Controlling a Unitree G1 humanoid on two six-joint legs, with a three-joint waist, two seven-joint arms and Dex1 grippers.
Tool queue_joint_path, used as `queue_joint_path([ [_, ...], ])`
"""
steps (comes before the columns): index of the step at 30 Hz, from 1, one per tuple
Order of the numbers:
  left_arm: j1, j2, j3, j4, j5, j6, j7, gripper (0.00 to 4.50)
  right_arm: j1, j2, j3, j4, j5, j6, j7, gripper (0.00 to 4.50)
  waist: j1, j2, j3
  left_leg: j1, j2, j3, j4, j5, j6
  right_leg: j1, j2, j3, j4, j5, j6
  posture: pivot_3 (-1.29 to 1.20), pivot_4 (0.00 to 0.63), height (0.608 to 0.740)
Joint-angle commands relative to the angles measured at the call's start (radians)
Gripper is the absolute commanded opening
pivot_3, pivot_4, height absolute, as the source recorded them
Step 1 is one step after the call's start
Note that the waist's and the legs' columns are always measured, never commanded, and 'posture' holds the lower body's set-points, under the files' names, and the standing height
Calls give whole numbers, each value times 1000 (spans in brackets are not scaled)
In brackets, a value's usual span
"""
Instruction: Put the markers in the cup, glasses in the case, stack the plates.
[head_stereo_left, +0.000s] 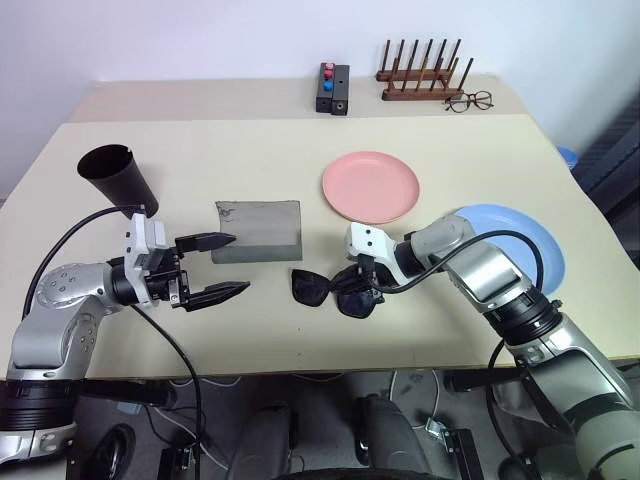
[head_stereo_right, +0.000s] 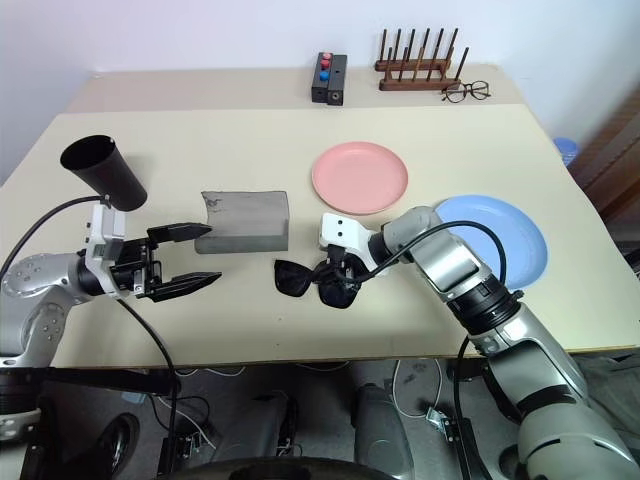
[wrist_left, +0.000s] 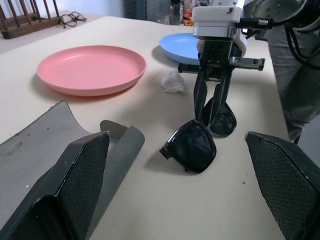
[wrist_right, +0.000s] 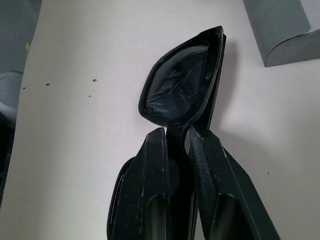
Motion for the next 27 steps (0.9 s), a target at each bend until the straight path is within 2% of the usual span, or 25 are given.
queue_joint_path([
  [1,7,0,14,0,6,-21,-3,4500,-5,1,-9,7,-22,3,-14,48,0,0,0,1,0,0,0,0,0,1,0,0,0,0,0,0,150,740],
  [20,-41,-5,29,32,-11,9,30,4500,-160,-52,-160,-33,108,132,86,48,3,1,1,1,0,0,-1,-1,1,0,0,0,-1,1,-1,0,150,740],
  [24,-57,-5,43,48,-21,15,47,4500,-230,-4,-208,22,150,142,65,48,-1,1,1,1,0,0,-2,-1,1,0,-1,0,-1,1,-1,0,150,740],
  [27,-70,-4,59,61,-25,16,63,4500,-303,82,-236,138,131,82,-7,48,-4,1,1,1,0,0,-2,-1,1,0,0,0,-1,1,-1,0,150,740],
])
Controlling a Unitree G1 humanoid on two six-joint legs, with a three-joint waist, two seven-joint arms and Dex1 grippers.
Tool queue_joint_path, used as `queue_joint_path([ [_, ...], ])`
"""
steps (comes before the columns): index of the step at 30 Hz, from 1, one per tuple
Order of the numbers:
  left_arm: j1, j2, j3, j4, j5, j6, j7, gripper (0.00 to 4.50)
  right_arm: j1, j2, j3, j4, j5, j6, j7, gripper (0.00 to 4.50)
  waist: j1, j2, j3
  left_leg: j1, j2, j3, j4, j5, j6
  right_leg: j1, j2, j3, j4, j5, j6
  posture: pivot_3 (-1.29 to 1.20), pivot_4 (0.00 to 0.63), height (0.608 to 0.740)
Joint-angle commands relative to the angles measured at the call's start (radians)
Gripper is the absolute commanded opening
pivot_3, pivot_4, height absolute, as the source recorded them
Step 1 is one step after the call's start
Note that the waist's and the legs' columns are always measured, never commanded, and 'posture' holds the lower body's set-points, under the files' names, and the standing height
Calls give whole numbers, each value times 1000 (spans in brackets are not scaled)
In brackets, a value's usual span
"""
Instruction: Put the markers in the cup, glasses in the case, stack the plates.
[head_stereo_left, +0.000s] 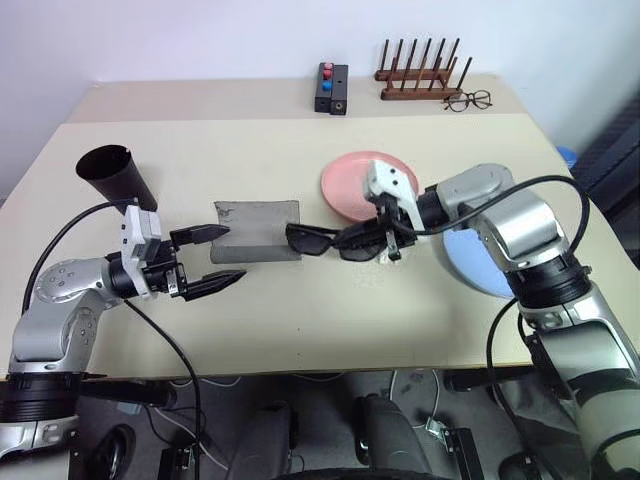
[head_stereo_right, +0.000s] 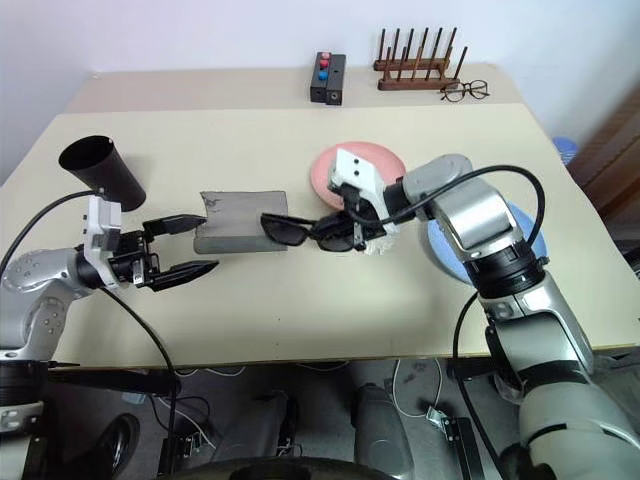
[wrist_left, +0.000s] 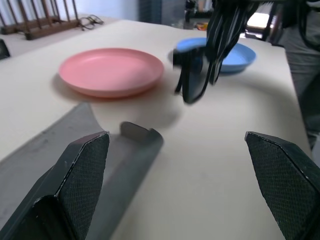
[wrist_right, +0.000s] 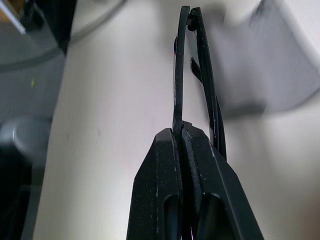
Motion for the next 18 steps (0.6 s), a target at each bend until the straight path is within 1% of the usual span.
queue_joint_path([
  [1,-16,2,49,8,-20,-2,19,4500,-92,82,-49,114,-8,-79,-72,48,-2,0,0,0,0,0,0,0,0,0,0,0,0,0,0,0,150,740],
  [3,-14,4,65,21,-18,-12,21,4500,-125,125,-42,193,-36,-143,-96,48,1,0,0,0,0,0,-1,1,-2,-1,0,0,0,0,0,0,150,740],
  [5,-3,11,88,48,-12,-32,20,4500,-161,191,-45,290,-47,-195,-124,48,1,0,0,-1,0,0,-1,3,-5,-1,0,0,0,0,0,0,150,740],
  [9,32,26,157,109,0,-84,15,4500,-206,307,-33,433,-71,-275,-134,48,-3,0,0,-3,0,0,-1,4,-7,-4,0,0,0,0,0,0,150,740],
  [14,67,34,216,166,10,-146,22,4500,-265,408,-36,569,-102,-358,-137,48,-10,1,0,-6,0,0,-1,4,-8,-7,0,0,1,0,0,0,150,740],
  [18,106,15,223,137,7,-165,35,4500,-314,476,-44,688,-129,-428,-147,48,-21,1,1,-6,0,0,-1,4,-8,-7,0,0,1,0,0,0,150,740],
])
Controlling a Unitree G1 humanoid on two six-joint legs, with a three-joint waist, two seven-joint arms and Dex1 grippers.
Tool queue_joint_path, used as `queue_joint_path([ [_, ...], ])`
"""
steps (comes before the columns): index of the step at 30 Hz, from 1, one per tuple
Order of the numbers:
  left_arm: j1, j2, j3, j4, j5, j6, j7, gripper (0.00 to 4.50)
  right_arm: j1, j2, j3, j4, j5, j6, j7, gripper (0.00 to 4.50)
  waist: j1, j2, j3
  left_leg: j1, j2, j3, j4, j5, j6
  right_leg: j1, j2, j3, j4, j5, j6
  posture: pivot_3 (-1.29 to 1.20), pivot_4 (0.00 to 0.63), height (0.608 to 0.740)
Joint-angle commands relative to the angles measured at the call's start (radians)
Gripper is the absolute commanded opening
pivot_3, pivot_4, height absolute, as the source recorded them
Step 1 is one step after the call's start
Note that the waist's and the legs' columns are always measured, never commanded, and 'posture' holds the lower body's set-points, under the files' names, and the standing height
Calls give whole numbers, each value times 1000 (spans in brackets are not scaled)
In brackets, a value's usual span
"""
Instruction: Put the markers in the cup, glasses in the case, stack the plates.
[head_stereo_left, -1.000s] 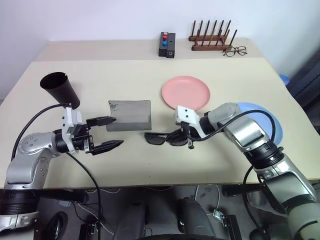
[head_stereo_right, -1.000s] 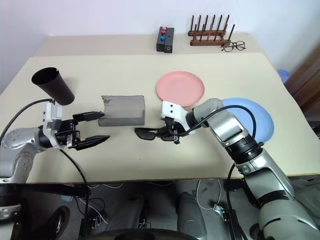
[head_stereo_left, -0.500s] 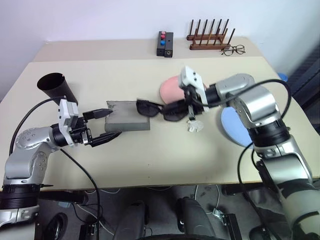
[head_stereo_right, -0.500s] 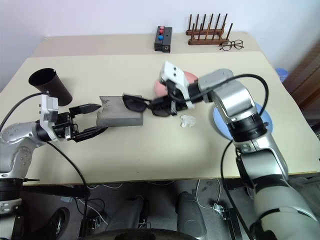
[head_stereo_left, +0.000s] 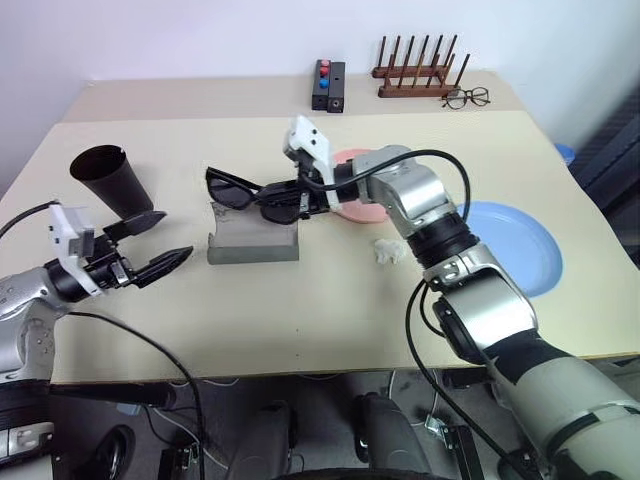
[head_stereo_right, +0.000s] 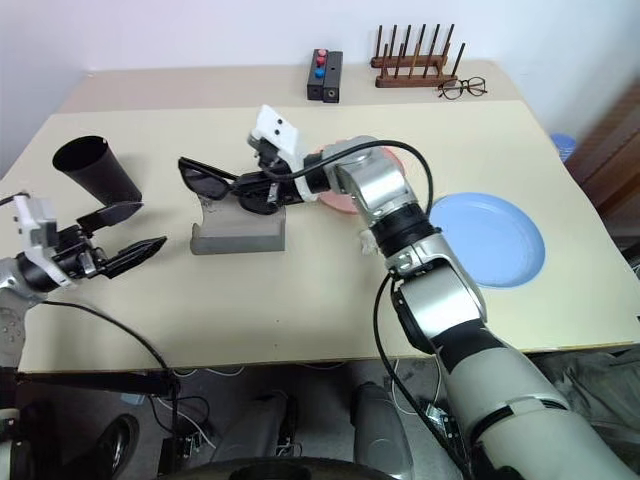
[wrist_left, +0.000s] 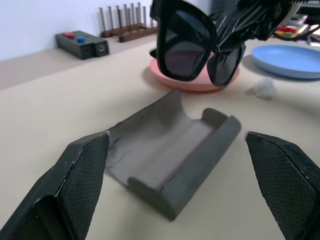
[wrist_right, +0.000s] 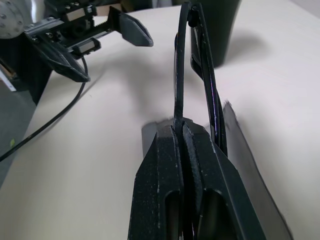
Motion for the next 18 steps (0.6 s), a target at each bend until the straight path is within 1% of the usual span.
queue_joint_path([
  [1,16,-5,23,-39,0,-25,14,4500,-55,44,-15,76,-23,-78,-13,48,-3,0,0,0,0,0,0,0,0,0,0,0,0,0,0,0,150,740],
  [6,29,-9,23,-65,-1,-27,33,4500,-59,120,-8,231,-102,-228,-106,48,-6,0,0,0,0,0,0,0,0,0,0,0,0,0,0,0,150,740],
  [9,32,-9,23,-73,-5,-23,40,4500,-48,137,-1,287,-144,-292,-134,48,-7,0,0,0,0,0,-1,0,0,-1,0,0,1,0,0,0,150,740],
  [14,23,-5,17,-72,-4,-18,43,4500,-43,146,-28,305,-144,-286,-114,48,-7,0,0,0,0,0,-1,0,0,-1,0,0,1,0,0,0,150,740],
  [18,10,-5,9,-70,0,-17,45,4500,-21,147,-9,304,-171,-297,-93,48,-8,0,0,0,0,0,-1,0,0,-1,0,0,1,0,0,0,150,740],
])
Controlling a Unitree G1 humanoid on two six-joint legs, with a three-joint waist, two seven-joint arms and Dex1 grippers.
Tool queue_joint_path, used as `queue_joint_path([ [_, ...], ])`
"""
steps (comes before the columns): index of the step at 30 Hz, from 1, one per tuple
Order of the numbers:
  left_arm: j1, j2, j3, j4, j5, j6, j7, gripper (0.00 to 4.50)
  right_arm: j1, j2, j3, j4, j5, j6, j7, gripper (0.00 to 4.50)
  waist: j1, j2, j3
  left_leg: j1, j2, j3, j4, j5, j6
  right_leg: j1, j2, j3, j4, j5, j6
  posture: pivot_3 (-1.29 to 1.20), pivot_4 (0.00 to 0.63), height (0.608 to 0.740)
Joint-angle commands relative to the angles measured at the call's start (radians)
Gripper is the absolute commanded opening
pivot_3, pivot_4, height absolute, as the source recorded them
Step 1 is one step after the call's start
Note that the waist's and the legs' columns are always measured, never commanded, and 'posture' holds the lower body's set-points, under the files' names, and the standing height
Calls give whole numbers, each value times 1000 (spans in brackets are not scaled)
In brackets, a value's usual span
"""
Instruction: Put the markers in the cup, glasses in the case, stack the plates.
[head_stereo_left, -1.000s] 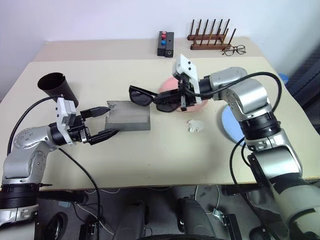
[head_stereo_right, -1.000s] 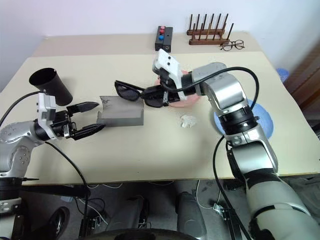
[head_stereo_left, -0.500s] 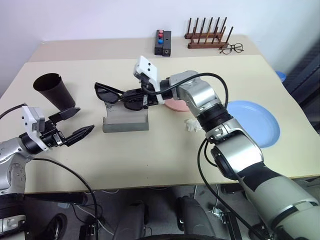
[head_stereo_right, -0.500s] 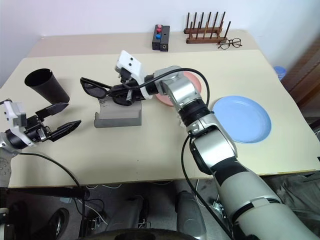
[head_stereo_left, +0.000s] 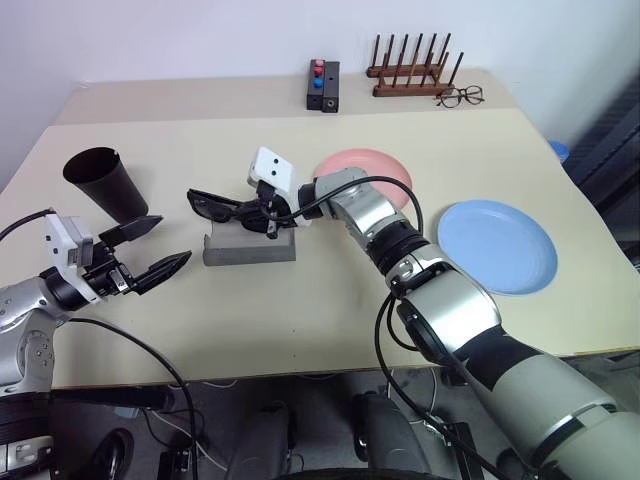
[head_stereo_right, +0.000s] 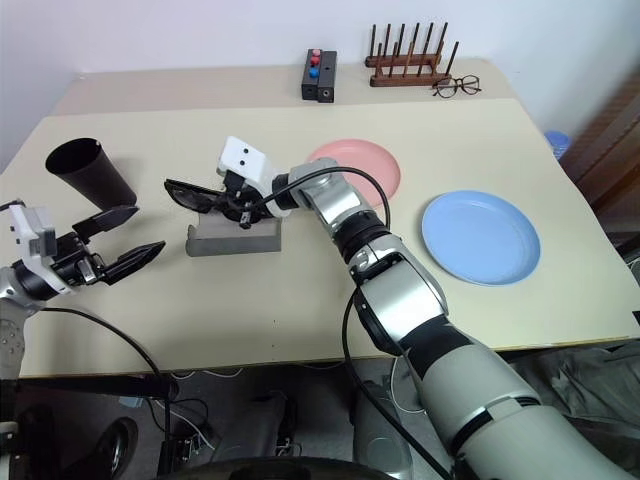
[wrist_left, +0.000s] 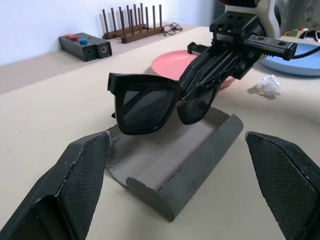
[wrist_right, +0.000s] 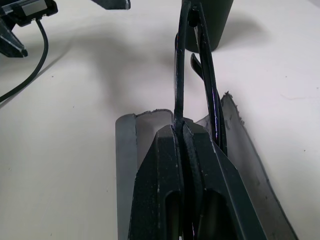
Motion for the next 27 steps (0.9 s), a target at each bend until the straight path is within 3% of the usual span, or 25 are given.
queue_joint_path([
  [1,-18,7,6,-19,1,-9,5,4500,22,13,6,-21,-19,-20,27,48,0,0,0,0,0,0,0,0,0,0,0,0,0,0,0,0,150,740],
  [11,-16,1,-7,-38,2,-6,11,4500,84,12,15,-48,-57,-16,38,48,0,0,0,0,0,0,0,0,0,0,0,0,1,0,0,0,150,740],
  [27,-39,4,-33,-37,7,0,23,4500,39,-37,26,-108,-54,125,215,48,-1,0,0,0,0,0,0,0,0,-1,0,0,1,0,0,0,150,740],
])
